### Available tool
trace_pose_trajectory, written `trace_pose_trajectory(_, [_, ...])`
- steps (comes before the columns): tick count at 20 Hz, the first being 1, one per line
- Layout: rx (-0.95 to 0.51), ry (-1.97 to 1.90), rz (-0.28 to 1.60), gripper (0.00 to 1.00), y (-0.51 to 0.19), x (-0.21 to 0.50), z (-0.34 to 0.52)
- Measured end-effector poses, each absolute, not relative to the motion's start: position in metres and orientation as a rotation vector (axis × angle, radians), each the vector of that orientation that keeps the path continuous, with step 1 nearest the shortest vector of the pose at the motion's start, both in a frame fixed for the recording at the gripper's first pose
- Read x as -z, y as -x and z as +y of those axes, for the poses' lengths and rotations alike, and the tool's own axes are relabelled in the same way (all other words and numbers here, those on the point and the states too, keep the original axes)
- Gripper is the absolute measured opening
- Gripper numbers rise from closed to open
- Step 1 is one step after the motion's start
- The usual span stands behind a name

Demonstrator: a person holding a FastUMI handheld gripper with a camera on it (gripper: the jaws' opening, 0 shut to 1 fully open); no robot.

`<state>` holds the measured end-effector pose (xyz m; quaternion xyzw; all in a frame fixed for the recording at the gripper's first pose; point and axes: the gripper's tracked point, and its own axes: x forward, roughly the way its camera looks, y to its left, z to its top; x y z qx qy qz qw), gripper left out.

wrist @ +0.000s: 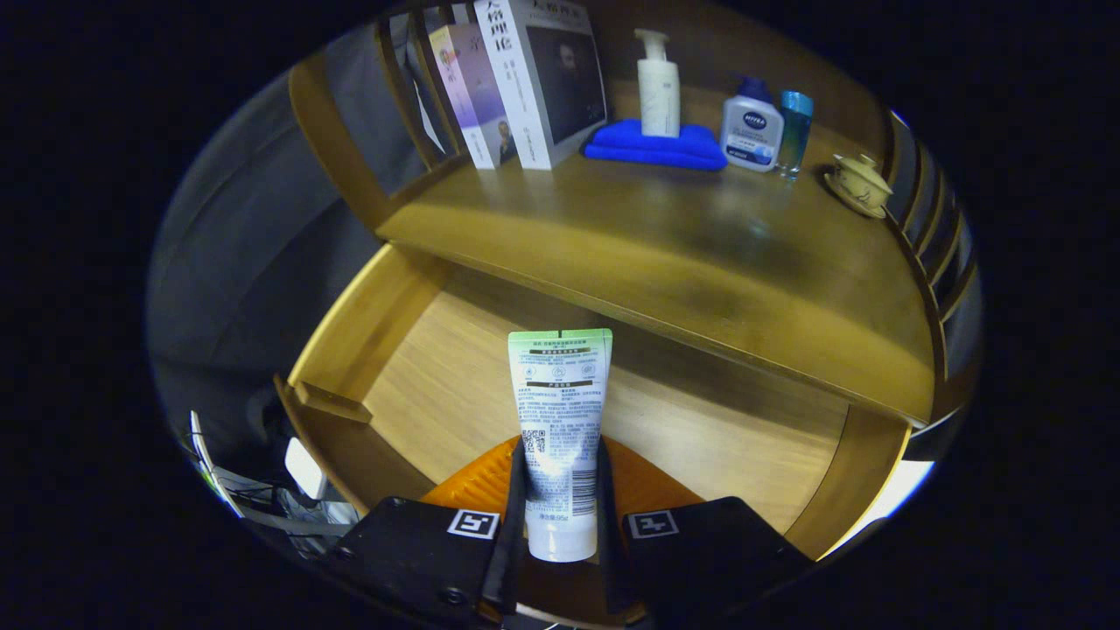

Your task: Pull open the drawer, take out the items inside it, and place them on the countertop above the cabinet.

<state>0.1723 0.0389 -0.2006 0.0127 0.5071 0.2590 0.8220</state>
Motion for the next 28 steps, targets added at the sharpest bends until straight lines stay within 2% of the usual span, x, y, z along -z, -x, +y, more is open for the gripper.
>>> trace_pose_trajectory(7, [-0.538,-0.117,0.999,0.39,-0.188,0.165,0.02])
trace_pose_trajectory(15, [-0.344,-0.268,0.922,0.39,-0.272,0.154,-0.009])
trace_pose_trajectory(23, [-0.261,-0.502,0.911,0.39,-0.324,0.157,-0.005])
trace_pose_trajectory(28, [-0.16,-0.481,0.879,0.39,-0.349,0.169,-0.024])
